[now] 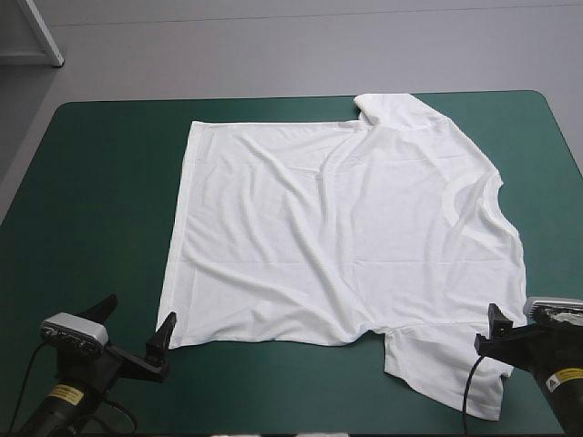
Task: Fold the cloth
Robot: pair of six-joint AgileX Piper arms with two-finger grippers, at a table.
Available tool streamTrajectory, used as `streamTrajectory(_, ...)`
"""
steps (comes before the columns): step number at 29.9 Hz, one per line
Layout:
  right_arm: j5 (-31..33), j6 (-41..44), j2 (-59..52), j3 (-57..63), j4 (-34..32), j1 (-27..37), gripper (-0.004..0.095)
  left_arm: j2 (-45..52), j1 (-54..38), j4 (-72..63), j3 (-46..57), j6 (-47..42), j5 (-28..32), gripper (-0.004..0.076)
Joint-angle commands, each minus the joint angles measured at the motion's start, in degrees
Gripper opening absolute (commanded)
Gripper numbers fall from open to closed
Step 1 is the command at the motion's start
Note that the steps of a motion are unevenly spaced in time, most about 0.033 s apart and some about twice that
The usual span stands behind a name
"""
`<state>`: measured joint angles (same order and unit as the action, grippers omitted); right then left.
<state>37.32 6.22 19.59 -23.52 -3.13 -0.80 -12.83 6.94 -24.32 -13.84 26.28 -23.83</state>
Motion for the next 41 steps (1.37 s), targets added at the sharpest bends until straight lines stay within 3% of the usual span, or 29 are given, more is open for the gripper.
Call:
streamTrajectory(1,-3.3,-0.4,0.6,-2.1,-0.1,-0.1,0.0715,-0.9,0.3,-1.4,-1.7,-0.2,4.2,0.0701)
streamTrajectory(15,-2.7,-0.4,0.6,-2.1,-0.3,-0.1,0.0715,-0.9,0.3,-1.8,-1.7,-0.2,4.7,0.0701)
streamTrajectory(24,5.7,1.1,5.6,-9.7,-1.0,-0.1,0.0715,-2.3,0.3,-2.0,-4.1,-0.9,1.6,0.07)
streamTrajectory(29,15.0,1.1,16.0,-22.6,-5.3,-0.1,0.0715,-9.6,0.3,-1.3,-9.1,-6.7,-0.9,0.07)
streamTrajectory(34,22.5,1.3,25.8,-31.6,-9.0,-0.1,0.0715,-21.4,0.3,-1.3,-18.3,-6.1,-7.0,0.07)
streamTrajectory(41,20.7,0.7,37.4,-34.1,-8.9,2.2,0.0715,-32.8,0.3,-0.5,-34.5,-2.2,-9.8,0.07)
